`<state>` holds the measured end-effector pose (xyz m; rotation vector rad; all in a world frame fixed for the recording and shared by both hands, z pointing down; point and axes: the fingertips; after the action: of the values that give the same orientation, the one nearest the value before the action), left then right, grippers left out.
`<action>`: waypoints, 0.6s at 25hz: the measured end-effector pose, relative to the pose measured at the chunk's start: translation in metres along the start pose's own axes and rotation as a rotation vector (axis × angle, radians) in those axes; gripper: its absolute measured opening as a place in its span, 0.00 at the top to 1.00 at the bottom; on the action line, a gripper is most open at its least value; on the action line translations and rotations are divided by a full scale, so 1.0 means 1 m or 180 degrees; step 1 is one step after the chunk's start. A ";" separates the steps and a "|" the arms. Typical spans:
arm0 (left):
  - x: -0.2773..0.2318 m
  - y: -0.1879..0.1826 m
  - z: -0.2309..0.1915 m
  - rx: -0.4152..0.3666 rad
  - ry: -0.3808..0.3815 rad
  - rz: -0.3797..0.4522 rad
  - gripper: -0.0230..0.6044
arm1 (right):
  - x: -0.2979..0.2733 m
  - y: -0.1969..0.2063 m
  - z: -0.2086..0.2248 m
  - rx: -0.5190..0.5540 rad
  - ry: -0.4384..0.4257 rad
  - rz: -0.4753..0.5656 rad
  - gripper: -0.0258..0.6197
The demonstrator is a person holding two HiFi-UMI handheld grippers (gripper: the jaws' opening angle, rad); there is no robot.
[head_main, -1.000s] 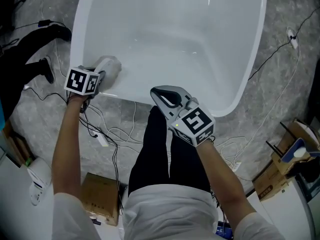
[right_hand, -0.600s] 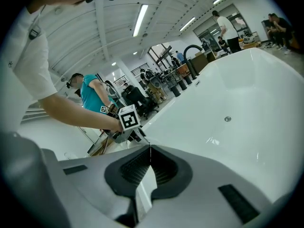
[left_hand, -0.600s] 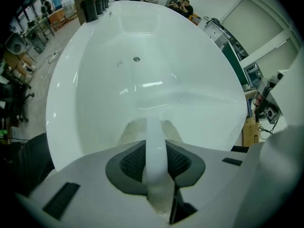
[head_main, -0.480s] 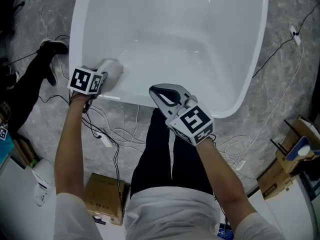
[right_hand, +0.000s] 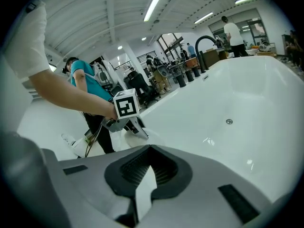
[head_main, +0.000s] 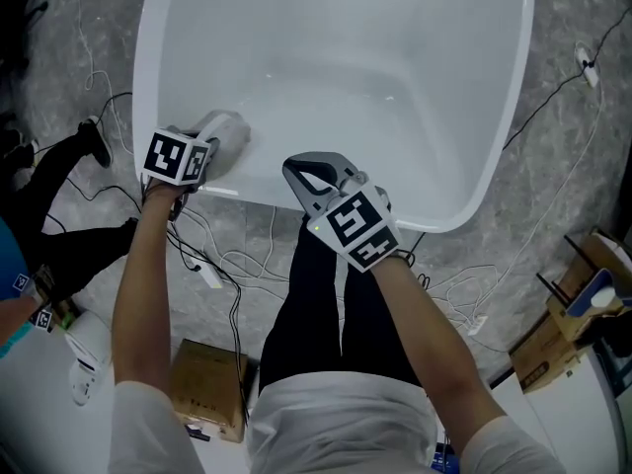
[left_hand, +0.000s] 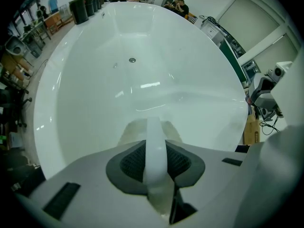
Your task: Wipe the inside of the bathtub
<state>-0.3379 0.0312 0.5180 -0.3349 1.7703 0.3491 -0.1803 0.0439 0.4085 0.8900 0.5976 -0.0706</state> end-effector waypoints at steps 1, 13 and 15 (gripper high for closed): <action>-0.001 -0.001 0.003 0.0000 0.0009 0.0005 0.81 | 0.000 0.000 0.001 0.0008 -0.0004 -0.0004 0.93; -0.019 -0.018 0.052 -0.0088 0.0249 -0.0024 0.81 | 0.020 0.019 0.015 -0.0009 0.0053 -0.0091 0.93; -0.022 -0.021 0.063 -0.0127 0.0290 -0.0041 0.81 | 0.027 0.023 0.019 -0.0014 0.0078 -0.0099 0.93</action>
<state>-0.2690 0.0385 0.5248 -0.3957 1.8514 0.3653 -0.1422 0.0488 0.4200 0.8784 0.6344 -0.0866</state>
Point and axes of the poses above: the fingertips, and each gripper's own axes: x backward along the fingers, z to its right, y out of its underside, and after that the axes turned 4 degrees about z, right-handed
